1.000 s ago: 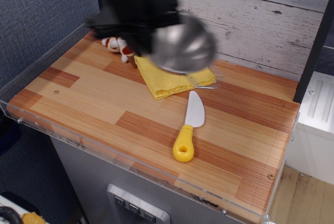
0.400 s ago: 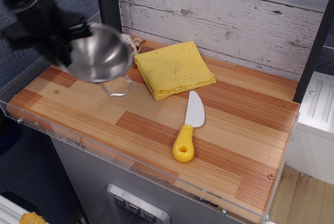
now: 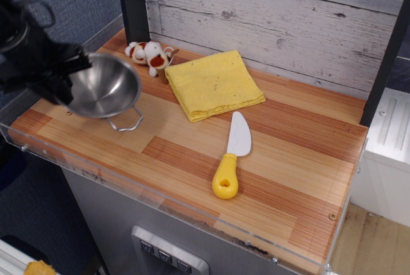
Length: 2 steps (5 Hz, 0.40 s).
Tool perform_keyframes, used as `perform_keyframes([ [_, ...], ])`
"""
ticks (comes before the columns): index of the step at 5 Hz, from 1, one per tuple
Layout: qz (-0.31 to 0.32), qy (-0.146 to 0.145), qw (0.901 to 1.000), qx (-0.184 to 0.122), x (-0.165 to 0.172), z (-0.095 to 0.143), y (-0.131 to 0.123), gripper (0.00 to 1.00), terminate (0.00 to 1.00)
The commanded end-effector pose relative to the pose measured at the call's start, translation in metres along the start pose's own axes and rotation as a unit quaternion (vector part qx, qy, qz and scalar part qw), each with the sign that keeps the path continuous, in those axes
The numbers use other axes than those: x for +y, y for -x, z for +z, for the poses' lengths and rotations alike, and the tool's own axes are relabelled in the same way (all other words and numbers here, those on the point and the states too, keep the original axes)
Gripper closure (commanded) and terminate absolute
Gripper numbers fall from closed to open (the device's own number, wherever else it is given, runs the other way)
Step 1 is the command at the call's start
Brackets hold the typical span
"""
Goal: Move the pot to the left of the knife.
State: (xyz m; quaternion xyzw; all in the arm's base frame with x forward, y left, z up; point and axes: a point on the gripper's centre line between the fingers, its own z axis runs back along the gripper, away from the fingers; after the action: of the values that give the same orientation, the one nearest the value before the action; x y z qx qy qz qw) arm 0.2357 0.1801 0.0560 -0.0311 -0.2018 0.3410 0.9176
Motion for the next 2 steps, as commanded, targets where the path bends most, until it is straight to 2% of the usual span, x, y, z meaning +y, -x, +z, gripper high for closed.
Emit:
perform_keyframes([
  [1, 0.02, -0.001, 0.9998, 0.0, 0.0233, -0.0083, -0.0089, 1.0, 0.0],
  [2, 0.024, 0.0, 0.9997, 0.0, 0.0275, -0.0141, -0.009, 1.0, 0.0],
])
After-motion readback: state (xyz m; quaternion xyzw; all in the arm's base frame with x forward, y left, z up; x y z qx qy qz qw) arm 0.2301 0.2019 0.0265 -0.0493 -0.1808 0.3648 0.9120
